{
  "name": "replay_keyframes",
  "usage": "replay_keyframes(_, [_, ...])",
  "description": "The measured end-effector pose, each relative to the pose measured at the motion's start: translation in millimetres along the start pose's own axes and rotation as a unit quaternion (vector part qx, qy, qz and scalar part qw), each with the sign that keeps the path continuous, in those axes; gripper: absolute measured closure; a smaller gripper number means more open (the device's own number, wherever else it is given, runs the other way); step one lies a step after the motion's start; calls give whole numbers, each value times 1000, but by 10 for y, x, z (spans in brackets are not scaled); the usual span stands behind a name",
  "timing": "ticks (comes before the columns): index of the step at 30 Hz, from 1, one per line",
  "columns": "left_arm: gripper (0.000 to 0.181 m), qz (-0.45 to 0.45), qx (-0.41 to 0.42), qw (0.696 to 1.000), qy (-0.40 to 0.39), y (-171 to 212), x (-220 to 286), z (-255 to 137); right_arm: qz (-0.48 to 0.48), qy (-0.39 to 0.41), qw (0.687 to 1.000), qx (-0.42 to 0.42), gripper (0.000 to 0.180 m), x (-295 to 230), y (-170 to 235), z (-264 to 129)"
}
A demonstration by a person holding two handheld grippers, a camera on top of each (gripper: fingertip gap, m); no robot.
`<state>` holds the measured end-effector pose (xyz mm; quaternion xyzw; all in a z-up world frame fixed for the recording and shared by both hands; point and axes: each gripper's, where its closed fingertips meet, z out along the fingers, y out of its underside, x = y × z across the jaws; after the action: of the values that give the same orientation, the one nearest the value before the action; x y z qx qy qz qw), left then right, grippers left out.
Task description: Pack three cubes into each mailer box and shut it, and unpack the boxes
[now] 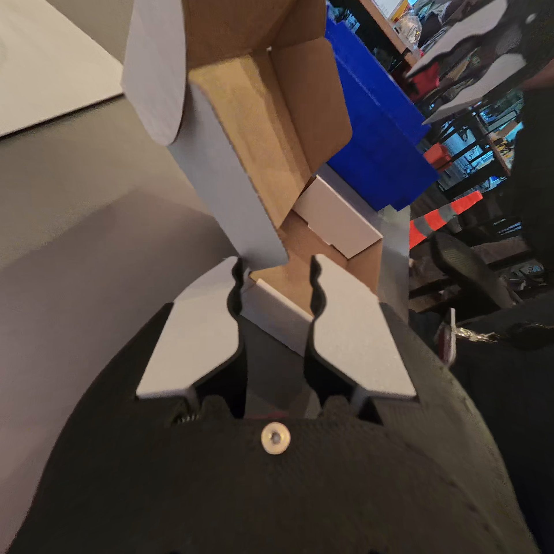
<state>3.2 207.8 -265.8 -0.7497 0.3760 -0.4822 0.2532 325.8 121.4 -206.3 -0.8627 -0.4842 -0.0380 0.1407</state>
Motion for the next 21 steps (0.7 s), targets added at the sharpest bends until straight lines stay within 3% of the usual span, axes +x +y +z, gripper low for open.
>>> replay_keyframes(2, [131, 1, 27, 1000, 15, -97, 55, -105, 63, -29, 991, 116, 133, -14, -621, -116])
replay_keyframes(3, [129, -6, 46, 999, 22, -154, 63, -163, 92, -46, 983, 149, 129, 17, -851, -111])
replay_keyframes(7, [121, -60, 127, 988, 57, -351, -2, -355, 163, -116, 964, 178, 137, 201, -1459, 136])
replay_keyframes(12, [114, -141, 163, 972, 97, -429, -251, -371, 172, -163, 966, 101, 117, 142, -1771, 549])
replay_keyframes(15, [113, -172, 153, 962, 149, -418, -283, -251, 185, -238, 949, 95, 121, -24, -1908, 758])
replay_keyframes(16, [115, -175, 147, 961, 158, -410, -283, -195, 192, -264, 938, 115, 133, -80, -2012, 751])
replay_keyframes(18, [120, -174, 136, 956, 193, -431, -180, -119, 188, -299, 926, 135, 138, -219, -2169, 750])
replay_keyframes(21, [124, -144, 121, 964, 187, -455, -138, -97, 193, -311, 919, 147, 131, -325, -2331, 830])
